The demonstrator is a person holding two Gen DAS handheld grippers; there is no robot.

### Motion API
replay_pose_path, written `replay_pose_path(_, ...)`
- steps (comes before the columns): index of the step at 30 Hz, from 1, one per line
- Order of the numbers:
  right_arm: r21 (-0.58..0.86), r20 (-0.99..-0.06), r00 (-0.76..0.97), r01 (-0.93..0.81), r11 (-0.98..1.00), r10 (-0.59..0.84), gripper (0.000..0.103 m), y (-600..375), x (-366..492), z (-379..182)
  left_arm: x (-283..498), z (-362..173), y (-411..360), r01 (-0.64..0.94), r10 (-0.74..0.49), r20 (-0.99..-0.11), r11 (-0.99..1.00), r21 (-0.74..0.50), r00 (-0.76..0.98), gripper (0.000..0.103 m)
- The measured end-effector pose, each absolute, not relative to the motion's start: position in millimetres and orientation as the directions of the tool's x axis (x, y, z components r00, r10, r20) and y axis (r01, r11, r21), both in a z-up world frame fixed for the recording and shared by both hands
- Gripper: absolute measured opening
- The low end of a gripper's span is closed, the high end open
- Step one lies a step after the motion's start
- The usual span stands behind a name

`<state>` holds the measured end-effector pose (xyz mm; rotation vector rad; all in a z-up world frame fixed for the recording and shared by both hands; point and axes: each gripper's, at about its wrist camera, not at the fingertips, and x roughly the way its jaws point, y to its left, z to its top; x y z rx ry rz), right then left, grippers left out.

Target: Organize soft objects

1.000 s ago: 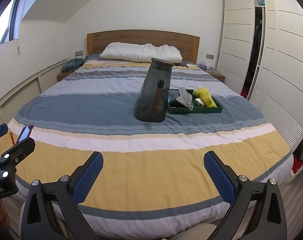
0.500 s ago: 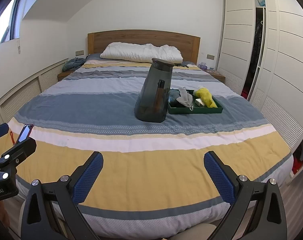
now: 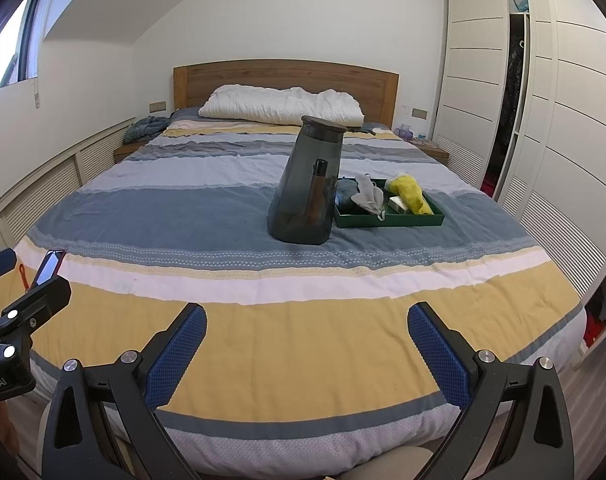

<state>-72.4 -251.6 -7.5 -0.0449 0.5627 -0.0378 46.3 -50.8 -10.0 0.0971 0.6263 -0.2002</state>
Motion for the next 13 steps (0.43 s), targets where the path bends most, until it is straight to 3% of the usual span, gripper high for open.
replay_pose_path(13, -0.052, -0.532, 0.845, 0.026, 0.998, -0.050, 0.103, -251.7, -72.0, -8.6, 44.6, -10.7, -52.0, 0.217, -0.158, -0.593, 0.976, 0.029, 0.790, 0.102)
